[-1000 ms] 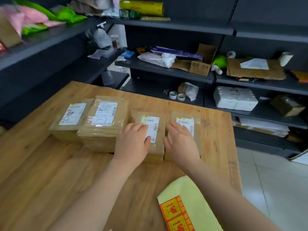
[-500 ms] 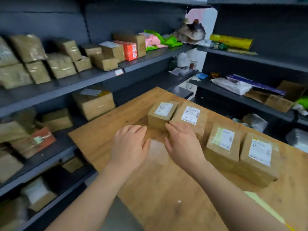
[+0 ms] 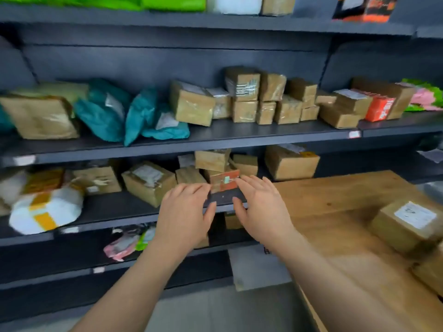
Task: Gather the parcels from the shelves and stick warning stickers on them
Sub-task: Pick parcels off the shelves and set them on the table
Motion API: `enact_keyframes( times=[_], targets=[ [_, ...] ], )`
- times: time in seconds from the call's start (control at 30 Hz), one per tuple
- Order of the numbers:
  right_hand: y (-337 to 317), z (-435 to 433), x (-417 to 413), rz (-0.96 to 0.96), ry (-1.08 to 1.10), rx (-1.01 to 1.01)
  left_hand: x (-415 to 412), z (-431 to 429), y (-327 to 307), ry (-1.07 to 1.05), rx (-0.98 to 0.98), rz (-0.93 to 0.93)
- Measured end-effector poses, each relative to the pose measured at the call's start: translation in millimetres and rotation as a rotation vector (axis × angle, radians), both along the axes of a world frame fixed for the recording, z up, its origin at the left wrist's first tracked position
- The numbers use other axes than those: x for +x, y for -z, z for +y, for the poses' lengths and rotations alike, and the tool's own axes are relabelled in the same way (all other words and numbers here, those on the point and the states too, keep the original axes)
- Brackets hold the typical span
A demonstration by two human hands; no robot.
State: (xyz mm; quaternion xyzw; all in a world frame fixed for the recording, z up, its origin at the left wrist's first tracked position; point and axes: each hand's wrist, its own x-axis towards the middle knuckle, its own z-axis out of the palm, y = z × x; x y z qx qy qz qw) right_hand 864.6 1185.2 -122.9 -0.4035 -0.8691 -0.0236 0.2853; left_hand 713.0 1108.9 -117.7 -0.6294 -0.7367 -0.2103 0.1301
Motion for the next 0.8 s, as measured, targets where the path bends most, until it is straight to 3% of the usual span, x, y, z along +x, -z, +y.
enact_keyframes(
  times=[0.4, 0.8],
  targets=[
    [-17, -16, -270, 0.017, -0.663, 0.02, -190, -98, -13, -0.696, 0.027, 0.029],
    [-24, -165, -473, -0.016, -1.211, -0.022, -302, -263, -17, -1.293, 0.056, 0.002]
  ],
)
